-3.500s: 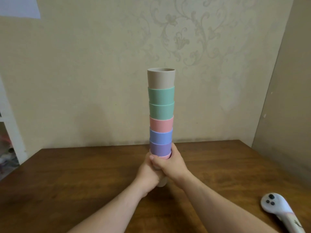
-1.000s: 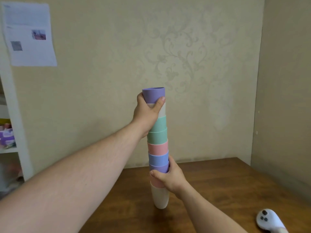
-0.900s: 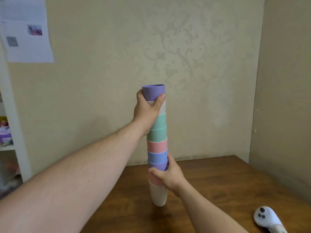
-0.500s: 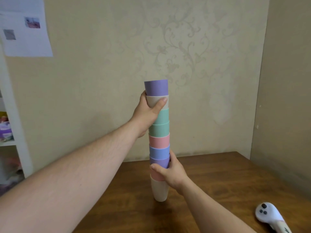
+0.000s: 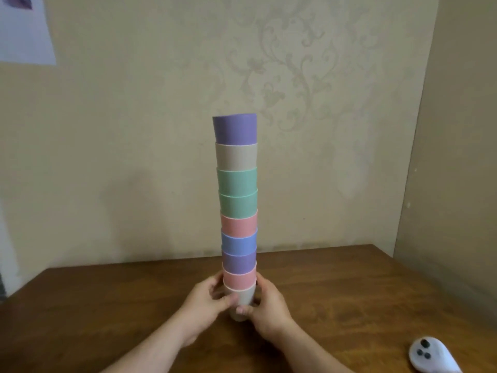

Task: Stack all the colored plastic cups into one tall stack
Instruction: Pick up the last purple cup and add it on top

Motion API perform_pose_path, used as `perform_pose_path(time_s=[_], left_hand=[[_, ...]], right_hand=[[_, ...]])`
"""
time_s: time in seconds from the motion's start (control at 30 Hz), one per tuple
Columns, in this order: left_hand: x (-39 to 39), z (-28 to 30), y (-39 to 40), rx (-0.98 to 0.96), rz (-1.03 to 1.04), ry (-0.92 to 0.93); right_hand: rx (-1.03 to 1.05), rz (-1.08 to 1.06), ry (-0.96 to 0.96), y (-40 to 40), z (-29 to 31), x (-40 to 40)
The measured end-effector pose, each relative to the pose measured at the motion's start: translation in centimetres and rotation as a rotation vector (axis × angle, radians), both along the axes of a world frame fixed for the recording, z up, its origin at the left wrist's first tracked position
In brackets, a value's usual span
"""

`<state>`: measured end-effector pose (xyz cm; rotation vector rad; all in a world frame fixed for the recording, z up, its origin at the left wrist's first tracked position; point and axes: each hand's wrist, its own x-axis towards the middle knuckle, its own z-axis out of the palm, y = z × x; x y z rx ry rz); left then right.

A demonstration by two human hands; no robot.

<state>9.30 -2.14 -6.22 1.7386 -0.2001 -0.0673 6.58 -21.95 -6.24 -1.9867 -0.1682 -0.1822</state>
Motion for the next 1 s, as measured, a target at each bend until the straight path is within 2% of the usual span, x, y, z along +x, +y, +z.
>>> perform_pose_path(time_s=[0.43, 0.63, 1.0], left_hand=[[7.3, -1.4, -0.6, -0.042, 0.188, -0.070], [8.0, -1.9, -0.6, -0.058, 0.191, -0.070], [7.6, -1.1, -0.5, -0.047, 0.200, -0.046]], right_hand=[[-0.101, -0.018, -0.025, 1.5, 0.0, 8.2], [-0.136, -0.008, -0.032, 1.5, -0.2, 9.3], [-0.092, -0.007, 0.088, 2.0, -0.1, 8.8]])
